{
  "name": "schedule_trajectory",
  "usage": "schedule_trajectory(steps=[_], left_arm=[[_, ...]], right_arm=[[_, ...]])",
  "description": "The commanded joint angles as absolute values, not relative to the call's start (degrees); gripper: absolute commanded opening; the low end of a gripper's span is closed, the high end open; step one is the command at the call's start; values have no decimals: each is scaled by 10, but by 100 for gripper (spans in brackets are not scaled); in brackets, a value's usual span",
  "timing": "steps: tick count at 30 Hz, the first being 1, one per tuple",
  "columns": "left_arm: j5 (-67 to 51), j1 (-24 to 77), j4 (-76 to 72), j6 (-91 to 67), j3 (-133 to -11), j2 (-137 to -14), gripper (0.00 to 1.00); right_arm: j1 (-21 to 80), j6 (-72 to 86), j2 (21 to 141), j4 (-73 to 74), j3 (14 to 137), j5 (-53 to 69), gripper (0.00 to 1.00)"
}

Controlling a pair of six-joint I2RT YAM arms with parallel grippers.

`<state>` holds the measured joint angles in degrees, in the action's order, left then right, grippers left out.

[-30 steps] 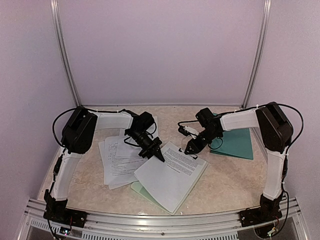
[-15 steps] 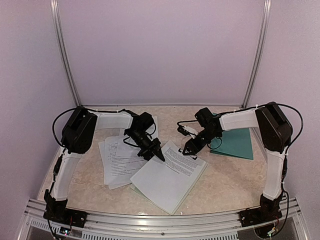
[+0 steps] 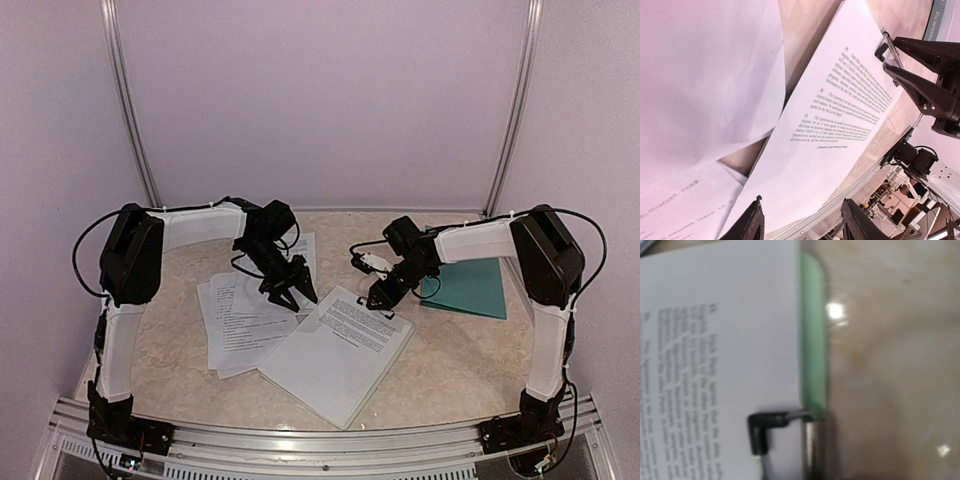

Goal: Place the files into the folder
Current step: Clamp the file with the spring clip on the folder, then move the folder with files to the center of the board.

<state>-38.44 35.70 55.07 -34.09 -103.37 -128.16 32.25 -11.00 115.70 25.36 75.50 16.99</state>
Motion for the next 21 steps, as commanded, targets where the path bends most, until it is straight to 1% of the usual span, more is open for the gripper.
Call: schedule_trajectory(steps=[1,8,11,16,21], left_arm=[[-274,352,560,-321,-998,-1224,52],[-225,354,524,-326,-947,-1190,54],[-193,356,524,-319,-941,-1198,54],[-148,358,528,-320,-931,-1220,53],[-143,350,526,-325,-906,-1236,52]], right_arm=[[327,-106,1192,312,744,75,27],[316,-118,1197,352,795,23,12],[310,-123,1209,375,827,-25,10],[288,-137,1243,400,896,-69,10],[279,-172,1282,421,976,-119,10]])
